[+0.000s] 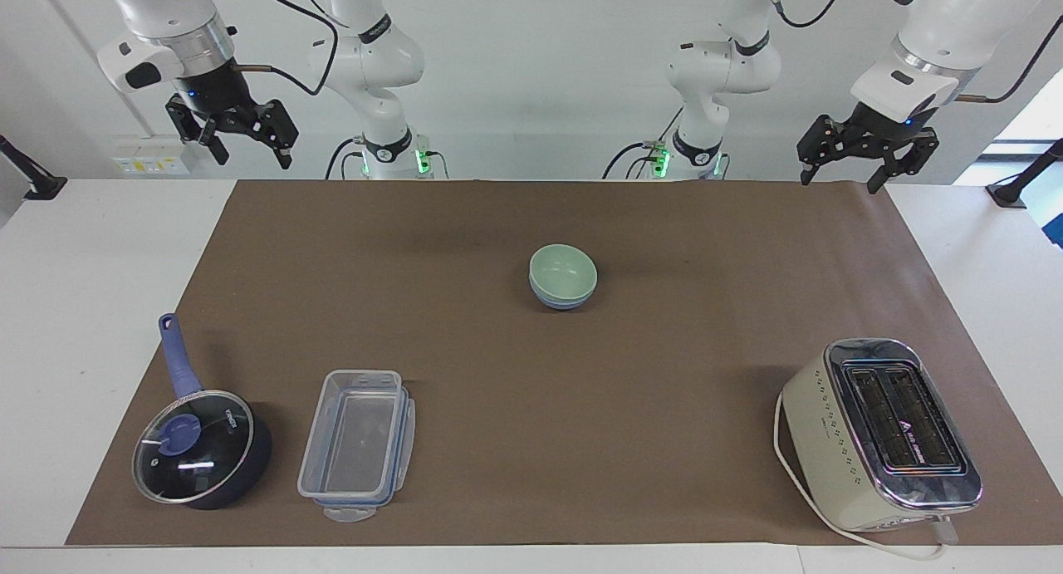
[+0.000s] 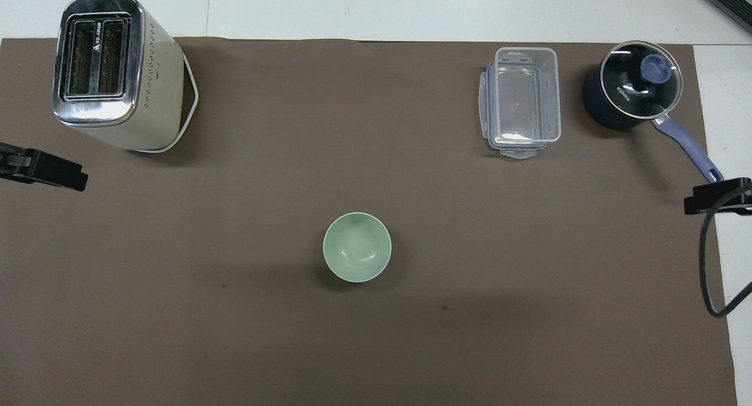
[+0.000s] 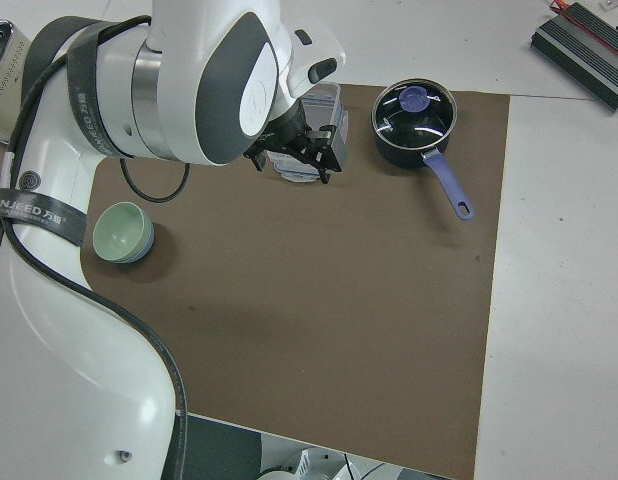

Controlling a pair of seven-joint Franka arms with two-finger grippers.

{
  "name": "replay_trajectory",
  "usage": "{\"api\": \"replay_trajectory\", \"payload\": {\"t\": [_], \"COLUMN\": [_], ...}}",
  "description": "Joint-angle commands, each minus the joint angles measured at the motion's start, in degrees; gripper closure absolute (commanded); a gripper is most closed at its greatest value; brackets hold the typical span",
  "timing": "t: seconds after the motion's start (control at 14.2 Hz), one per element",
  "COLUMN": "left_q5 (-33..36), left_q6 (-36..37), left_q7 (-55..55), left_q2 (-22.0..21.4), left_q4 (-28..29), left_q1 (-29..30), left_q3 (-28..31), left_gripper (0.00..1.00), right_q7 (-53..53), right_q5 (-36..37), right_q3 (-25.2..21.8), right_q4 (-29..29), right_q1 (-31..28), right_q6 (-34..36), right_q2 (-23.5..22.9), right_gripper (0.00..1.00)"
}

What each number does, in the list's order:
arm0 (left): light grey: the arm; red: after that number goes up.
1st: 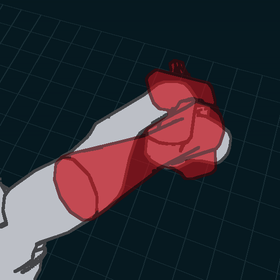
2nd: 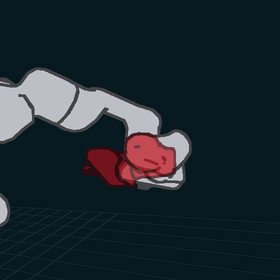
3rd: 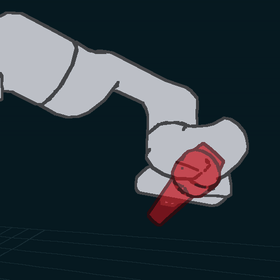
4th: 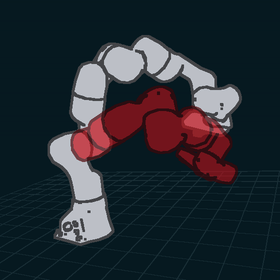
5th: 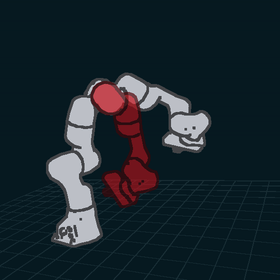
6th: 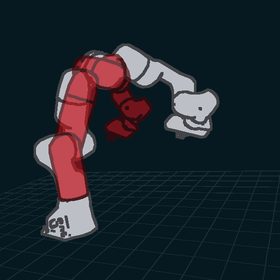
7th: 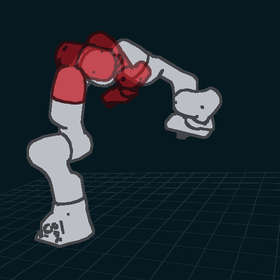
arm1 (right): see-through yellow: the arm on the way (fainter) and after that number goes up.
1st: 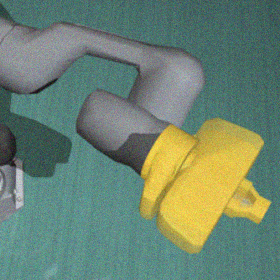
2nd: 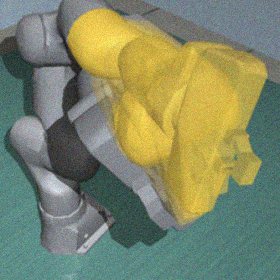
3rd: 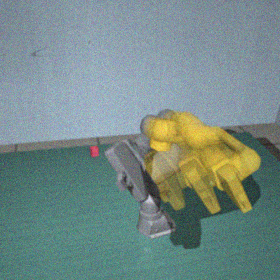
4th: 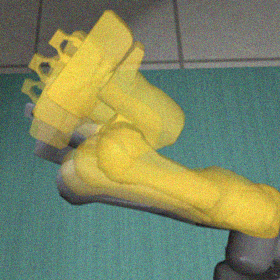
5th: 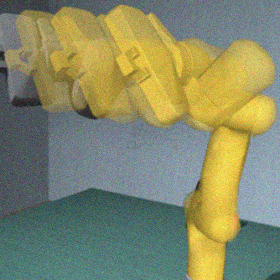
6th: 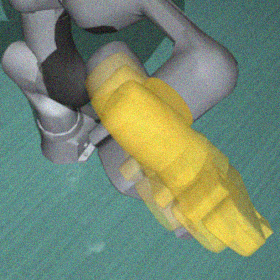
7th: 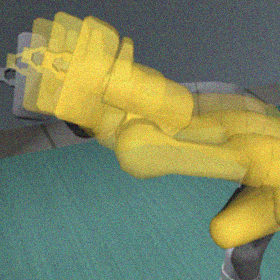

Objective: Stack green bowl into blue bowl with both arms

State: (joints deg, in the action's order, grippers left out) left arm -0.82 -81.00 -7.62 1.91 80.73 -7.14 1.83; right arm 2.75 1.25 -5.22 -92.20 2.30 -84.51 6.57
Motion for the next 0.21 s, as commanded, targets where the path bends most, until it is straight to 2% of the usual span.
{"api": "replay_trajectory", "payload": {"t": [0.0,0.14], "left_q5": [-0.76,-0.76], "left_q6": [0.31,0.31], "left_q7": [0.5,0.5], "left_q2": [-1.56,-1.56], "left_q4": [1.71,1.71], "left_q1": [0.55,0.55], "left_q3": [-0.25,-0.25], "left_gripper": [0.0,0.0], "right_q7": [-0.99,-0.91], "right_q5": [-0.72,-0.72], "right_q3": [0.04,0.3], "right_q4": [0.79,0.7], "right_q1": [-0.28,-0.19], "right_q6": [1.45,1.54], "right_q2": [0.29,0.38], "right_gripper": [0.0,0.0]}}
